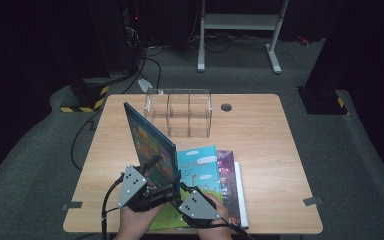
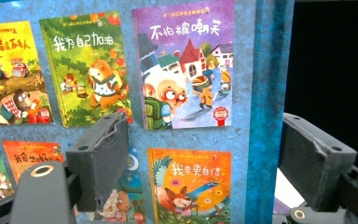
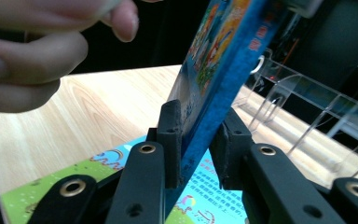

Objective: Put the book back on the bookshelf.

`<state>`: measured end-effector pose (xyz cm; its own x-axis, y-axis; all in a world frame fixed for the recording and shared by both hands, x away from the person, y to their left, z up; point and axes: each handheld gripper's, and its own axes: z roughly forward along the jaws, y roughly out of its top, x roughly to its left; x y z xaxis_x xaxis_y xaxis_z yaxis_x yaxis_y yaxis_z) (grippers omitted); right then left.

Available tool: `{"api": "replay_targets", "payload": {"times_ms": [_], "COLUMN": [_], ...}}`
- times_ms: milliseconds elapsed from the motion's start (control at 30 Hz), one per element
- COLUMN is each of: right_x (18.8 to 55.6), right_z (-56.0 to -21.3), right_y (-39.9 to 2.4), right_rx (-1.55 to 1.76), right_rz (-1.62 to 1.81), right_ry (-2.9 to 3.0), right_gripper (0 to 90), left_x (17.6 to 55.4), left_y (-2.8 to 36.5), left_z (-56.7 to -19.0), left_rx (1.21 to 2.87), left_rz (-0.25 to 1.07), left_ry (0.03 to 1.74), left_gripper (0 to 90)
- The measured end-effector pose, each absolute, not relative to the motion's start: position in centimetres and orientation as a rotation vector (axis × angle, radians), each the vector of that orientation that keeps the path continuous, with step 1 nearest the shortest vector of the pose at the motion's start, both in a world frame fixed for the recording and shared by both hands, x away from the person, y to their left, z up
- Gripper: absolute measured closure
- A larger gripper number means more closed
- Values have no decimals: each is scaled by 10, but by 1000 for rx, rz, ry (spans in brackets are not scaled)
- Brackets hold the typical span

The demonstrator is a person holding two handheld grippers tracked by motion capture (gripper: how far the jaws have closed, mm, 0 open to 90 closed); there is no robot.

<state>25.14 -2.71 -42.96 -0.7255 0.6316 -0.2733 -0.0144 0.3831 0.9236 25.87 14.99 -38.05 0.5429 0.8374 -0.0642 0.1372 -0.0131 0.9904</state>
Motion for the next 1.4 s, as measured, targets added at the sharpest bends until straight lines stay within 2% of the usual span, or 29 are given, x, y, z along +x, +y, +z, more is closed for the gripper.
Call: {"api": "replay_targets", "payload": {"times_ms": [800,1133,1400], "right_x": [246,244,244], "right_z": [-433,-433,-434], "right_y": [-21,-20,-19], "right_rx": [451,423,387], "right_rz": [1361,1347,1347], "right_ry": [2018,2010,2014], "right_gripper": [724,724,683], "left_x": [254,253,253], "left_y": [150,151,151], "left_z": [-382,-382,-383], "left_rx": [1484,1480,1485], "left_rz": [745,752,748], "left_ry": [942,944,946], "left_gripper": [125,122,129]}}
